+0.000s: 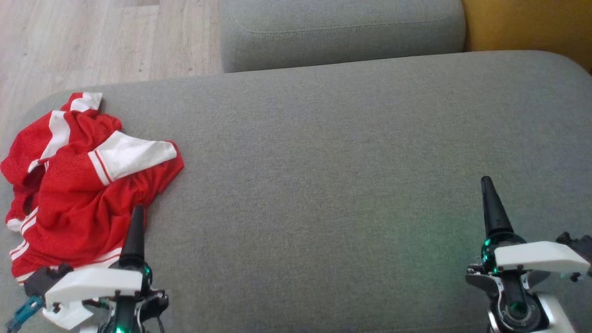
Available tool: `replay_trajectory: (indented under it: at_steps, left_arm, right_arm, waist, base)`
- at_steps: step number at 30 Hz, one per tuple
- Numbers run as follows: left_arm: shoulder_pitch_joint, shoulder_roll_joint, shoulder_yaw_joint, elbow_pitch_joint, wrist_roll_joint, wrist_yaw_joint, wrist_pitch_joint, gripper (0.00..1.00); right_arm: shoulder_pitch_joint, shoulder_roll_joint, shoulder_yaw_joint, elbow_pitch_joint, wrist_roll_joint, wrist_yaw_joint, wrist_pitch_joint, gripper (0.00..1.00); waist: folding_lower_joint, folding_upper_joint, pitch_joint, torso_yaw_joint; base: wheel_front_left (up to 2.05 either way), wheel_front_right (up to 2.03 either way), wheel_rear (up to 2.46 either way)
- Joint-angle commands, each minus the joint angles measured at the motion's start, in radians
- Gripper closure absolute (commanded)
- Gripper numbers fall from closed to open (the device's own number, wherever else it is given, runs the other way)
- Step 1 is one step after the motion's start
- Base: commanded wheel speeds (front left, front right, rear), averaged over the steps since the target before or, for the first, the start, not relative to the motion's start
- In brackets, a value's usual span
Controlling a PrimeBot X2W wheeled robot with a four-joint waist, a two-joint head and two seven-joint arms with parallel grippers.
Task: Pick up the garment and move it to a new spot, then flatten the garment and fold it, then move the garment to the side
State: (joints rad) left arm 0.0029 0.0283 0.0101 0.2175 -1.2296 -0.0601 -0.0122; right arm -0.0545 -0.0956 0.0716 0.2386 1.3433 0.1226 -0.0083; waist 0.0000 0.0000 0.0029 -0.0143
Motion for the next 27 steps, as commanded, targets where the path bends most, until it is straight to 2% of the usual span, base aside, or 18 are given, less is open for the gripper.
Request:
replay_trajectory:
  at_steps: [1, 12, 27]
  left_arm:
    - [-0.056, 0.013, 0.004, -0.046, 0.034, 0.005, -0.012, 0.0]
    - [-0.054, 0.014, -0.032, -0.059, 0.251, 0.05, -0.044, 0.0]
    - [-0.043, 0.016, -0.04, -0.085, 0.498, 0.094, -0.088, 0.0]
  right_arm:
    - [-0.058, -0.023, 0.019, -0.045, -0.027, 0.003, -0.012, 0.0]
    - [-0.07, -0.048, 0.082, -0.037, -0.236, 0.004, -0.044, 0.0]
    - [-0.069, -0.033, 0.104, -0.024, -0.482, 0.005, -0.089, 0.0]
  waist:
    - [0.0, 0.0, -0.001, -0.001]
    - [0.0, 0.0, -0.007, -0.01]
    - [0.0, 0.0, -0.015, -0.019]
  base:
    - [0.0, 0.0, 0.0]
    - [0.0, 0.0, 0.0]
    - [0.0, 0.0, 0.0]
